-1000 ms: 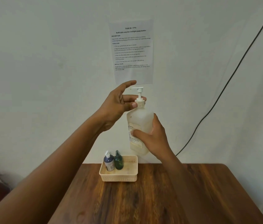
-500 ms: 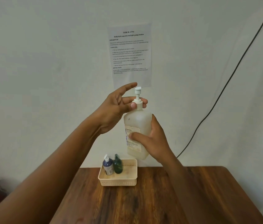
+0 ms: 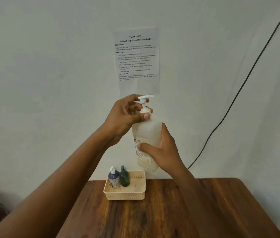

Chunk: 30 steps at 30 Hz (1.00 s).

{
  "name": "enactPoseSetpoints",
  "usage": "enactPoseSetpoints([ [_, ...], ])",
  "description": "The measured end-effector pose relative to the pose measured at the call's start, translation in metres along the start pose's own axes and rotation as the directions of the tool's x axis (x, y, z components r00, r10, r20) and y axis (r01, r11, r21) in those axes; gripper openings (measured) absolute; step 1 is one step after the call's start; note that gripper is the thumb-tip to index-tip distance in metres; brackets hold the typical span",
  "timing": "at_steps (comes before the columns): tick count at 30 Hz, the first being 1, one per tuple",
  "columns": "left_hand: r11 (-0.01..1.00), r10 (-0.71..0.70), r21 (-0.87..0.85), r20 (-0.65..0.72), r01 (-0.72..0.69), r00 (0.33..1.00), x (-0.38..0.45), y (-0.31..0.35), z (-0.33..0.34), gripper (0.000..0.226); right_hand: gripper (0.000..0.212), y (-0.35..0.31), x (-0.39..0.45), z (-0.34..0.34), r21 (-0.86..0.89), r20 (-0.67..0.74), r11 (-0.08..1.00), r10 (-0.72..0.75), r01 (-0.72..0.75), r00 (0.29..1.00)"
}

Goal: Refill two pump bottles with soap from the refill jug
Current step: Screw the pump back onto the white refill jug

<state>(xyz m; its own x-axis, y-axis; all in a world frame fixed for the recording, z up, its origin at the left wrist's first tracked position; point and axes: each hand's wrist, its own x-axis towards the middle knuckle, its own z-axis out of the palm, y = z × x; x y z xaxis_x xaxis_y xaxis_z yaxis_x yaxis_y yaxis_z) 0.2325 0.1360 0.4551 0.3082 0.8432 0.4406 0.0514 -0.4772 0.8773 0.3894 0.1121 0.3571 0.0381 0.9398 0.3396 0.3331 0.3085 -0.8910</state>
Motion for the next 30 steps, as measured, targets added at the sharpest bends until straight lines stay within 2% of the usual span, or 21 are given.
enactPoseSetpoints([
  [1, 0.998, -0.033, -0.043, 0.077, 0.037, 0.997, 0.000, 0.000, -0.003, 0.041, 0.075, 0.002, -0.002, -0.001, 0.015, 0.017, 1.000, 0.000, 0.000, 1.000],
  [4, 0.996, -0.076, -0.034, 0.248, 0.087, 0.966, 0.002, 0.001, -0.011, 0.032, 0.073, 0.002, -0.006, -0.004, 0.052, 0.048, 0.999, -0.016, 0.014, 0.999],
  [7, 0.995, -0.071, -0.042, 0.305, 0.088, 0.950, 0.004, 0.003, -0.015, 0.031, 0.075, 0.001, -0.006, -0.004, 0.059, 0.043, 0.998, -0.016, 0.013, 0.999],
  [9, 0.997, -0.069, -0.018, 0.265, 0.077, 0.962, 0.005, 0.003, -0.013, 0.029, 0.077, 0.000, -0.005, -0.004, 0.057, 0.028, 0.998, -0.013, 0.011, 1.000],
  [14, 1.000, -0.006, -0.012, -0.007, 0.006, 1.000, 0.005, -0.002, 0.002, 0.010, 0.071, -0.005, -0.004, -0.005, 0.088, 0.014, 0.996, -0.034, 0.033, 0.999],
  [16, 0.999, 0.001, -0.044, 0.017, 0.000, 1.000, 0.007, 0.001, 0.000, 0.011, 0.071, -0.007, -0.004, -0.007, 0.117, 0.023, 0.992, -0.040, 0.037, 0.999],
  [19, 0.991, -0.042, -0.116, 0.153, 0.060, 0.987, 0.008, 0.006, -0.008, 0.027, 0.071, -0.007, -0.004, -0.011, 0.130, 0.052, 0.991, -0.040, 0.032, 0.998],
  [21, 0.990, -0.055, -0.113, 0.199, 0.078, 0.978, 0.007, 0.005, -0.010, 0.027, 0.068, -0.007, -0.004, -0.012, 0.121, 0.052, 0.992, -0.038, 0.031, 0.998],
  [23, 0.989, -0.059, -0.123, 0.159, 0.079, 0.986, 0.005, 0.003, -0.005, 0.025, 0.068, -0.007, -0.004, -0.009, 0.117, 0.038, 0.993, -0.032, 0.027, 0.999],
  [27, 0.999, 0.005, -0.046, -0.068, -0.008, 0.998, 0.003, -0.001, 0.006, 0.016, 0.070, -0.010, -0.002, -0.004, 0.100, 0.003, 0.994, -0.045, 0.045, 0.999],
  [28, 0.999, 0.016, -0.034, -0.069, -0.018, 0.997, 0.003, -0.001, 0.006, 0.015, 0.070, -0.011, -0.002, -0.005, 0.107, 0.014, 0.993, -0.048, 0.046, 0.999],
  [30, 0.996, 0.004, -0.085, 0.038, -0.001, 0.999, 0.005, 0.001, 0.000, 0.022, 0.066, -0.012, -0.005, -0.010, 0.157, 0.082, 0.987, -0.052, 0.039, 0.995],
])
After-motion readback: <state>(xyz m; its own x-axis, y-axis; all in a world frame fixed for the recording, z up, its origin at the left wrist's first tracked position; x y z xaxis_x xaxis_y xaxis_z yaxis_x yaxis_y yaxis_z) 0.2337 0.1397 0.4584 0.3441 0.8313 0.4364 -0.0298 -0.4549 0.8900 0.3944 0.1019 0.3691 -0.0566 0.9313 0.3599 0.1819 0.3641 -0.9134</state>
